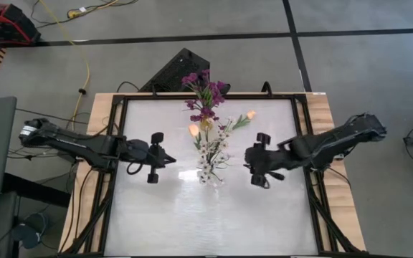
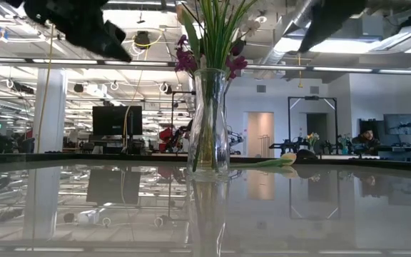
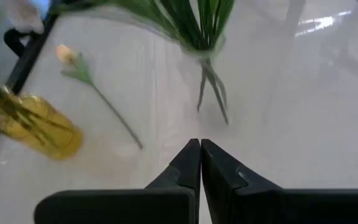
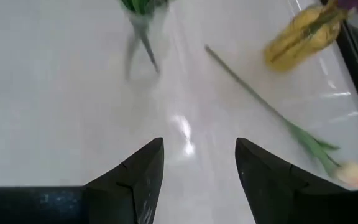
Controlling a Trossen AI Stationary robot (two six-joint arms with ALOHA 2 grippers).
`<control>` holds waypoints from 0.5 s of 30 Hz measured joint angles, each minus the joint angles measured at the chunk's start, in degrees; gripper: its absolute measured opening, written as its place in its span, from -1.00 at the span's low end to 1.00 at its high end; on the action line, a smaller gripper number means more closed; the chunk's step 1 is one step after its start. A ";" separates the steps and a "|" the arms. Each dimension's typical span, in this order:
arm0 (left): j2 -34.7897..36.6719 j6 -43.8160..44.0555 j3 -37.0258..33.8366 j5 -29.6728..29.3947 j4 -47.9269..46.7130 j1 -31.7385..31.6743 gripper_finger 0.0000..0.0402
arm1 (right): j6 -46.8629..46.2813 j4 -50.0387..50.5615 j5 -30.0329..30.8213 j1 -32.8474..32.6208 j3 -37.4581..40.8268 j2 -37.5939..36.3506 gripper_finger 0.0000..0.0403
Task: Sort flowers into vase by color
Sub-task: Put the pink flower into the transparent vase
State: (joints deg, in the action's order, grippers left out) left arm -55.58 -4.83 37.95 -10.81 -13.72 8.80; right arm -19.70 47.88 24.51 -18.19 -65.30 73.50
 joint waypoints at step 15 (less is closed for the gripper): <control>0.16 2.99 -3.34 3.00 4.12 0.00 -1.00 | 31.84 -28.02 -18.27 28.22 16.67 10.78 0.11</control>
State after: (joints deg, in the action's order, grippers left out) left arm -55.42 -1.84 34.61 -7.81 -9.60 8.80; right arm 12.14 19.86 6.24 10.03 -48.63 84.28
